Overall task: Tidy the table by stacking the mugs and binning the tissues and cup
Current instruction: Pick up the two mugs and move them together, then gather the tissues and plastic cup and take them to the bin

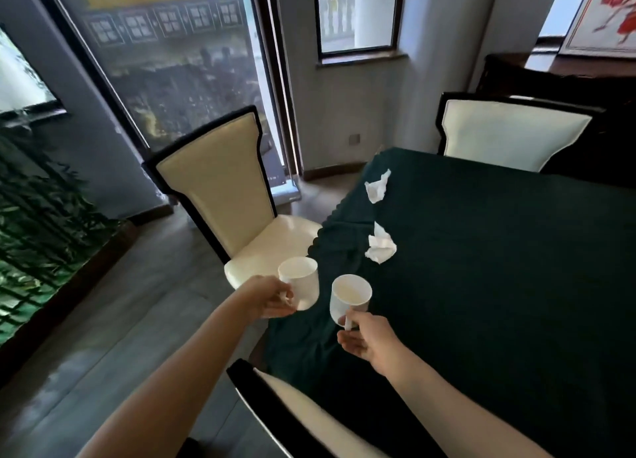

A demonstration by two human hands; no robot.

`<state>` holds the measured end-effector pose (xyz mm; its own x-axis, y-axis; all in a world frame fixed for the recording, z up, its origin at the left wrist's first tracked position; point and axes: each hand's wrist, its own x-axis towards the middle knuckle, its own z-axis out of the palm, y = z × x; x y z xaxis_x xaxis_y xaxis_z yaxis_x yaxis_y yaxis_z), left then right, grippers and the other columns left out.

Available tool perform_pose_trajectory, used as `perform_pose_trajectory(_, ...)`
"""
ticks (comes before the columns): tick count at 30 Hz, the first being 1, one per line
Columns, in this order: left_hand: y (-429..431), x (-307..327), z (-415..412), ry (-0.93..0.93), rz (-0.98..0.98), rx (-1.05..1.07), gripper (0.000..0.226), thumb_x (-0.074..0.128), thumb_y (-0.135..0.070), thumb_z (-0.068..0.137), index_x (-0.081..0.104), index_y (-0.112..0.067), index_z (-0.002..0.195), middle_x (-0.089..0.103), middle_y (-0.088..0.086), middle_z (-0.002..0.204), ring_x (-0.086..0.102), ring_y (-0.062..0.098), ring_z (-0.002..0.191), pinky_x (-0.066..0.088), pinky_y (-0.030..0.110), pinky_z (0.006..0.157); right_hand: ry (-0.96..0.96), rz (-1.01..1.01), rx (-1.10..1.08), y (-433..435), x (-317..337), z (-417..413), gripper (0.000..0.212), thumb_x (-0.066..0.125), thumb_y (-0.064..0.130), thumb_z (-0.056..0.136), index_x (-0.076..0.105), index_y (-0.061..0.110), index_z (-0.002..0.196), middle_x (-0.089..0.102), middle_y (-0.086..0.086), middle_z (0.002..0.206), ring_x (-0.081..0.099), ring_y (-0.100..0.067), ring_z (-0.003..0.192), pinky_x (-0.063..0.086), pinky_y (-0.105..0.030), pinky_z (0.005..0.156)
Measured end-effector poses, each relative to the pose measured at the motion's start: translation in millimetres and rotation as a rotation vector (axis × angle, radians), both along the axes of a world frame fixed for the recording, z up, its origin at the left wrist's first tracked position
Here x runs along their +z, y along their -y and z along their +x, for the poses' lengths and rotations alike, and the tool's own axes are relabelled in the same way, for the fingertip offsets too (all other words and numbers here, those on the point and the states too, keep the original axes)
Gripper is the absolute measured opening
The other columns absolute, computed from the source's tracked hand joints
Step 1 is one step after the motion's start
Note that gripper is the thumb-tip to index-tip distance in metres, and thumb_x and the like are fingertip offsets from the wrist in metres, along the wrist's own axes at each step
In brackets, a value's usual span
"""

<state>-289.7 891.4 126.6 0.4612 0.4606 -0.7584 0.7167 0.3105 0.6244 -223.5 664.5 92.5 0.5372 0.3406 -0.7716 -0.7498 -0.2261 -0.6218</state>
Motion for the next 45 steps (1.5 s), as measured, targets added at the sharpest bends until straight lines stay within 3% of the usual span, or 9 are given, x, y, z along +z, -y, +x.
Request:
perform_pose_trajectory(8, -31.2, -55.4, -6.8, -0.006, -0.070, -0.069, 0.027, 0.071, -0.007, 0.095, 0.068, 0.011, 0.115, 0.073, 0.024, 0.098, 0.072, 0.032, 0.088, 0.064, 0.032, 0.057, -0.043, -0.109, -0.061, -35.8, -33.7, -15.7, 0.018, 0.053, 0.001, 0.086, 0.071, 0.002, 0.084, 0.067, -0.018, 0.081, 0.066, -0.024, 0.069, 0.058, -0.030, 0.063)
perform_pose_trajectory(14, -22.2, -98.1, -19.8, 0.049, -0.022, -0.104, 0.012, 0.081, -0.005, 0.084, 0.072, 0.001, 0.088, 0.076, 0.017, 0.096, 0.076, 0.030, 0.093, 0.064, 0.041, 0.090, -0.111, -0.120, -0.252, -55.0, -50.1, -32.7, 0.019, 0.056, 0.010, 0.097, 0.070, -0.002, 0.089, 0.068, -0.021, 0.085, 0.066, -0.027, 0.071, 0.058, -0.032, 0.065)
perform_pose_trajectory(17, -21.8, -113.8, -33.3, 0.091, -0.002, -0.146, 0.013, 0.082, -0.015, 0.088, 0.076, -0.003, 0.085, 0.075, 0.011, 0.085, 0.073, 0.018, 0.079, 0.064, 0.026, 0.076, -0.156, -0.099, -0.302, -60.4, -53.6, -43.7, 0.024, 0.057, 0.015, 0.101, 0.070, -0.003, 0.091, 0.067, -0.021, 0.088, 0.064, -0.026, 0.073, 0.058, -0.031, 0.065)
perform_pose_trajectory(20, -25.6, -127.3, -45.4, 0.132, -0.045, -0.164, 0.024, 0.083, -0.027, 0.088, 0.083, -0.003, 0.082, 0.073, 0.009, 0.078, 0.070, 0.019, 0.079, 0.064, 0.036, 0.087, -0.181, -0.115, -0.262, -65.7, -55.2, -53.6, 0.026, 0.056, 0.019, 0.103, 0.069, -0.002, 0.095, 0.064, -0.017, 0.091, 0.060, -0.024, 0.076, 0.057, -0.030, 0.061)
perform_pose_trajectory(26, -32.0, -136.2, -55.6, 0.164, 0.044, -0.377, 0.032, 0.075, -0.042, 0.092, 0.084, -0.014, 0.081, 0.068, 0.003, 0.068, 0.058, 0.017, 0.070, 0.049, 0.033, 0.069, -0.124, -0.200, -0.161, -65.4, -52.3, -57.9, 0.030, 0.058, 0.027, 0.104, 0.072, 0.001, 0.107, 0.069, -0.016, 0.103, 0.065, -0.025, 0.089, 0.058, -0.031, 0.069)
perform_pose_trajectory(34, -80.9, -86.8, -27.1, -0.004, 0.055, -0.797, 0.033, 0.081, -0.037, 0.087, 0.082, -0.013, 0.110, 0.078, 0.010, 0.094, 0.068, 0.018, 0.086, 0.059, 0.026, 0.077, 0.032, -0.389, 0.078, -38.9, -40.9, -44.7, 0.013, 0.063, 0.013, 0.095, 0.069, 0.008, 0.105, 0.073, -0.013, 0.094, 0.066, -0.020, 0.076, 0.056, -0.027, 0.062)
perform_pose_trajectory(37, -103.5, -66.7, 7.2, -0.049, 0.269, -0.995, 0.030, 0.073, -0.024, 0.095, 0.077, -0.008, 0.120, 0.079, 0.009, 0.116, 0.071, 0.022, 0.101, 0.058, 0.036, 0.095, 0.192, -0.542, 0.171, -28.1, -40.9, -6.1, 0.013, 0.064, 0.009, 0.090, 0.072, 0.015, 0.098, 0.077, -0.012, 0.096, 0.068, -0.017, 0.076, 0.059, -0.027, 0.066)
perform_pose_trajectory(40, -105.6, -49.2, 57.3, -0.028, 0.455, -1.025, 0.029, 0.066, -0.022, 0.099, 0.076, -0.009, 0.123, 0.075, 0.009, 0.132, 0.068, 0.025, 0.122, 0.048, 0.042, 0.111, 0.347, -0.603, 0.155, -26.4, -38.9, 54.6, 0.014, 0.065, 0.012, 0.087, 0.076, 0.021, 0.087, 0.077, -0.005, 0.089, 0.072, -0.019, 0.080, 0.062, -0.033, 0.075)
perform_pose_trajectory(45, -71.6, -32.0, 153.7, 0.084, 0.526, -0.969, 0.028, 0.064, -0.024, 0.100, 0.077, -0.007, 0.119, 0.076, 0.010, 0.126, 0.070, 0.028, 0.118, 0.053, 0.041, 0.107, 0.490, -0.607, 0.169, -36.5, -35.6, 163.1, 0.016, 0.059, 0.018, 0.089, 0.075, 0.017, 0.086, 0.075, -0.004, 0.094, 0.072, -0.021, 0.087, 0.063, -0.040, 0.081)
